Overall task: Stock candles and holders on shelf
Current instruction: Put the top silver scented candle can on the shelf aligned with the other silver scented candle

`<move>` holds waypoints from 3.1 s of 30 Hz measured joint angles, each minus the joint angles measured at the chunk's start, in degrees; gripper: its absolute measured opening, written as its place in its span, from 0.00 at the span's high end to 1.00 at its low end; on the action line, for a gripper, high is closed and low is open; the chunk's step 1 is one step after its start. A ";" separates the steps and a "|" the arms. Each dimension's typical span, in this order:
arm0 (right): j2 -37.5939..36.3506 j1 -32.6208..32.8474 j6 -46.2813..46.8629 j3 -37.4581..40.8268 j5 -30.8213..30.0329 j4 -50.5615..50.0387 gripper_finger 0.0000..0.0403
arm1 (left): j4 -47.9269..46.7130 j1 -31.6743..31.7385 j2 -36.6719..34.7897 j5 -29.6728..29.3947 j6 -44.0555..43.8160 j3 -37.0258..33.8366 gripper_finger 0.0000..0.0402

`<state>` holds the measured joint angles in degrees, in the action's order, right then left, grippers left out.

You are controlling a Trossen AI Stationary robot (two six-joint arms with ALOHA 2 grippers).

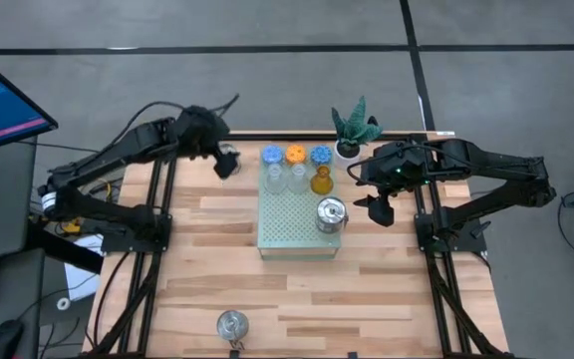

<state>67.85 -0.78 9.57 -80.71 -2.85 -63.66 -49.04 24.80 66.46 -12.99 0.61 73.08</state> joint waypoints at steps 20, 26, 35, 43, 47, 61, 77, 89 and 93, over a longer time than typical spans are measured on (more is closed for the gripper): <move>0.00 0.00 2.11 0.00 -0.02 -0.19 0.37 | 6.47 21.87 11.25 18.13 13.46 0.00 0.11; 0.00 0.00 2.52 0.00 0.00 -0.20 0.37 | 8.32 22.60 12.28 20.53 16.50 -2.56 0.11; 0.00 -0.22 2.26 0.00 -0.02 -0.17 0.37 | 17.32 26.17 8.89 19.71 15.22 -14.05 0.11; -0.01 -0.94 2.11 0.00 0.02 -0.17 0.37 | 19.67 25.22 13.54 11.02 14.15 -16.79 0.08; 0.00 -0.92 2.48 0.00 0.04 -0.19 0.37 | 20.15 24.26 13.51 14.06 13.69 -16.76 0.07; -0.01 -0.94 2.53 0.00 0.04 -0.15 0.37 | 18.09 22.36 13.70 14.34 6.20 -15.23 0.04; 0.00 -0.92 5.52 0.00 0.04 -0.11 0.37 | 17.11 18.22 10.79 -0.47 0.74 -12.90 0.11; 0.00 -0.92 5.06 0.00 0.04 -0.11 0.37 | 15.42 20.76 10.79 9.85 -5.37 -12.90 0.01; 0.00 -0.92 5.02 0.00 0.04 -0.11 0.37 | 14.52 19.95 10.80 9.95 -5.60 -12.90 0.01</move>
<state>67.85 -1.69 14.59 -80.71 -2.81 -63.77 -34.52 44.75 77.26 -3.04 -4.99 60.18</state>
